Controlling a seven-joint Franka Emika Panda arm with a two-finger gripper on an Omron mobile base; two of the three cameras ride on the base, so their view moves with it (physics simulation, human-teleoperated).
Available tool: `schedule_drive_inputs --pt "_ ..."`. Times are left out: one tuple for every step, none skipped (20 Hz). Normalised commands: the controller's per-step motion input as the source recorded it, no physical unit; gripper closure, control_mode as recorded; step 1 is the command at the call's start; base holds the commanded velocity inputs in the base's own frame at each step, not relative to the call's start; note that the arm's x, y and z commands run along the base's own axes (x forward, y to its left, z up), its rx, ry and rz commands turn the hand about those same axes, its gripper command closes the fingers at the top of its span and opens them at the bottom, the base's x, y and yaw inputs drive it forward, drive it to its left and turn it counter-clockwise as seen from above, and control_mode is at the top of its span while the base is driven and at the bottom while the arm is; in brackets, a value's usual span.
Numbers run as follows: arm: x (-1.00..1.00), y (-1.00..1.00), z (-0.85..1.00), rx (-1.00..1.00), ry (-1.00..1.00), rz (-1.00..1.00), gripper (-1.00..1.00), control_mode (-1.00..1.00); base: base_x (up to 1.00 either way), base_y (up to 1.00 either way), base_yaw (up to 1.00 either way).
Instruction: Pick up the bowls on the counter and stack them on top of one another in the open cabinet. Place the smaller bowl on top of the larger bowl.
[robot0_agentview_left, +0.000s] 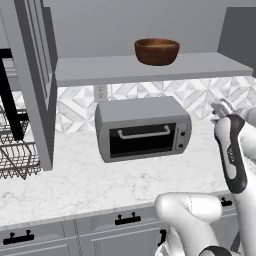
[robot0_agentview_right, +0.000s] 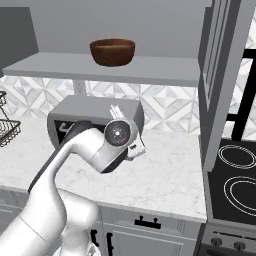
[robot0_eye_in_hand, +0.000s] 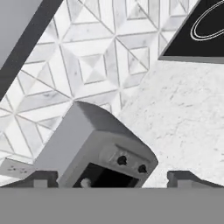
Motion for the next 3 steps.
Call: schedule_drive_inputs --pt "-1.0 -0.66 -0.84 0.0 -0.7 0.13 -1.0 -1.0 0.0 0.0 0.0" --pt "-1.0 0.0 -0.12 0.0 -0.21 0.2 -1.0 -1.0 0.0 0.0 0.0" --pt "0.0 0.0 0.0 0.07 0.0 -0.05 -1.0 -1.0 0.0 0.0 0.0"
